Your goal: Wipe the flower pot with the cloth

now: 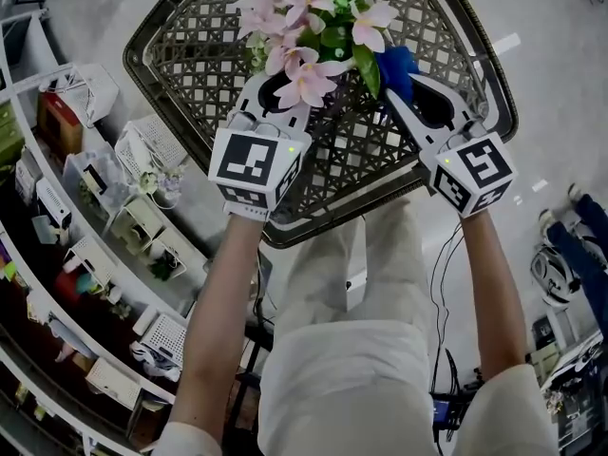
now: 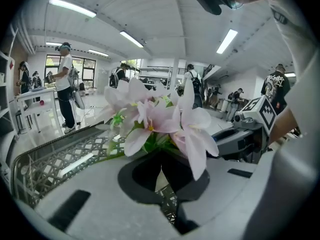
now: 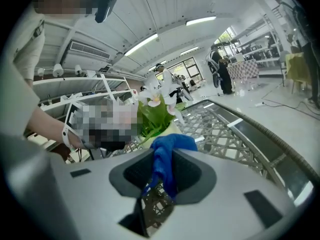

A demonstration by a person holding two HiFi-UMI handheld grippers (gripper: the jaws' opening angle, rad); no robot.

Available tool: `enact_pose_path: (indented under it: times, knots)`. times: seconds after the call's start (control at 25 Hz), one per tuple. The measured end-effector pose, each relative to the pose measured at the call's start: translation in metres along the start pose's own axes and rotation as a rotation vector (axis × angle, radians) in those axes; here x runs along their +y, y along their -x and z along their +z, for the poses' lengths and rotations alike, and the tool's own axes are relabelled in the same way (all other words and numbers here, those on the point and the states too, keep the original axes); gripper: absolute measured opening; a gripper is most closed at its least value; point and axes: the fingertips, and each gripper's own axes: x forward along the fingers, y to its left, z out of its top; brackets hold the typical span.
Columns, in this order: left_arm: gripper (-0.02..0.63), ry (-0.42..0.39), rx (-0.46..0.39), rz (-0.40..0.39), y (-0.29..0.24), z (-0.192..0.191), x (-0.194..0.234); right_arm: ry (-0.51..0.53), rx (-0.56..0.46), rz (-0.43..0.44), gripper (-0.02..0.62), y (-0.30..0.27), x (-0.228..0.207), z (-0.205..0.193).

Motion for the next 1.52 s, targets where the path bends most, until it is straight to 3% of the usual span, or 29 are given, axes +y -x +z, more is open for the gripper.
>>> enact_pose_path:
  times: [0.2, 0.64, 1.24, 1.4, 1.52]
  knots:
    - [0.022, -0.005, -0.011, -0.031, -0.005, -0.009, 0.003, 0.019, 0.02, 0.029, 0.117, -0.005, 0.011, -0.006]
    - [0.021, 0.104, -0.044, -0.099, -0.008, -0.009, 0.0, 0.062, 0.044, 0.076, 0.117, -0.024, 0.032, -0.006]
    - [0.021, 0.129, -0.012, -0.228, -0.011, -0.012, -0.012, 0.067, 0.071, 0.166, 0.117, -0.052, 0.063, -0.02]
    - [0.021, 0.125, 0.081, -0.245, -0.013, -0.041, -0.018, 0.075, 0.095, 0.181, 0.117, -0.06, 0.064, -0.031]
    - [0.021, 0.149, 0.053, -0.237, -0.004, -0.047, -0.014, 0.069, 0.097, 0.201, 0.117, -0.065, 0.068, -0.036]
